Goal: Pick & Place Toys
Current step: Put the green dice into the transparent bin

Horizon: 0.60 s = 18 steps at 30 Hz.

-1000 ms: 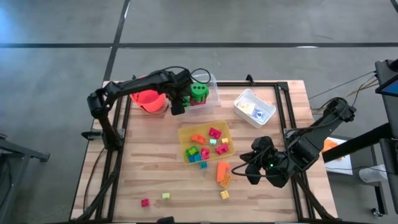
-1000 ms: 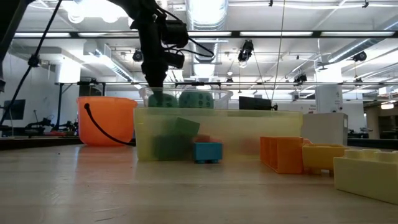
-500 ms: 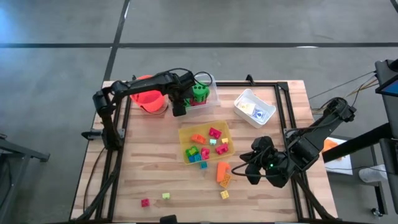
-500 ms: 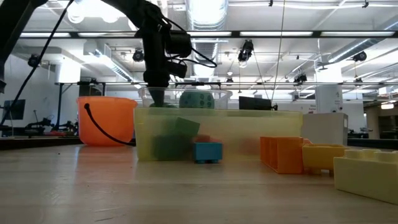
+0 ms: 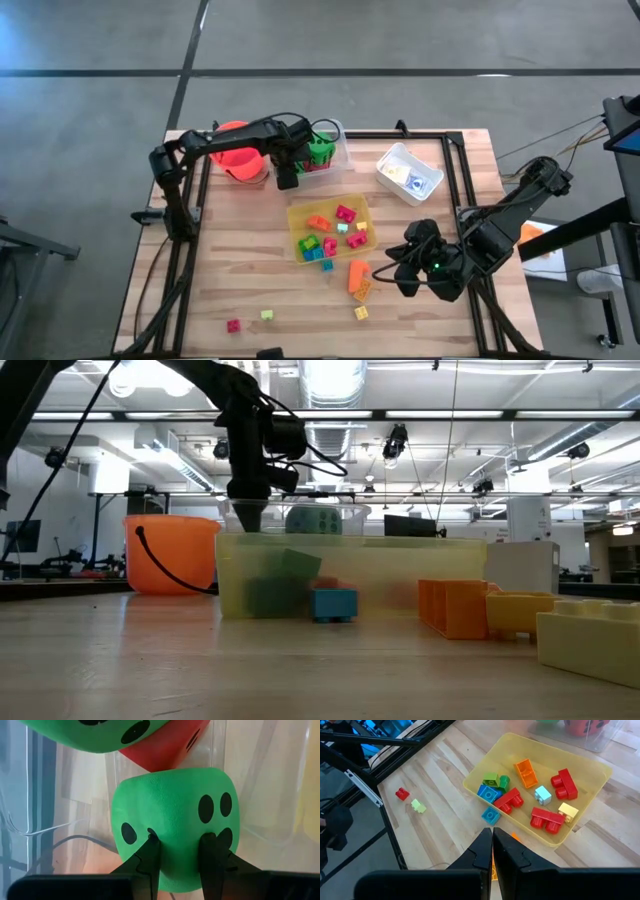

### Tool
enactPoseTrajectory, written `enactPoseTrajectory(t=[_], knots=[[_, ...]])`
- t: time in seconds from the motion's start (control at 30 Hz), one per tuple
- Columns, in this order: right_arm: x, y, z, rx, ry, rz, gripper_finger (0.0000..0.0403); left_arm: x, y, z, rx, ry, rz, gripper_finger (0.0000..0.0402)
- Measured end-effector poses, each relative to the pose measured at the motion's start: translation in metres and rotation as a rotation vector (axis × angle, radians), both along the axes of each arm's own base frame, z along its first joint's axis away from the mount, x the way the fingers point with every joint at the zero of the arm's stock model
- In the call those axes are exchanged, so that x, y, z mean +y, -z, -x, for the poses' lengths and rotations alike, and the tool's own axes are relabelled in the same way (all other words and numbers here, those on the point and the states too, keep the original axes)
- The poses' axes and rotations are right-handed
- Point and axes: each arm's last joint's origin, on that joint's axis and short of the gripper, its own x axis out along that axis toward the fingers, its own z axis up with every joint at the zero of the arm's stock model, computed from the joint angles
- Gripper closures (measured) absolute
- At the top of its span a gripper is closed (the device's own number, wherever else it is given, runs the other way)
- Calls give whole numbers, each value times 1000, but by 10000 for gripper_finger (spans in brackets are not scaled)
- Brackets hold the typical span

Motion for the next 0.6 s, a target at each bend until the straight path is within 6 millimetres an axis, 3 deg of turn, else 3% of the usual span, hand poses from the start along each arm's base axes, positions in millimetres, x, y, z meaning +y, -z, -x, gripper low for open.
enactPoseTrajectory(t=[0.1, 0.6], knots=[[0, 0, 0, 0, 0, 0, 391, 0, 0, 0, -2, -1, -4, 301], [0, 0, 0, 4, -11, 12, 391, 1, -1, 0, 3, -9, -27, 120]])
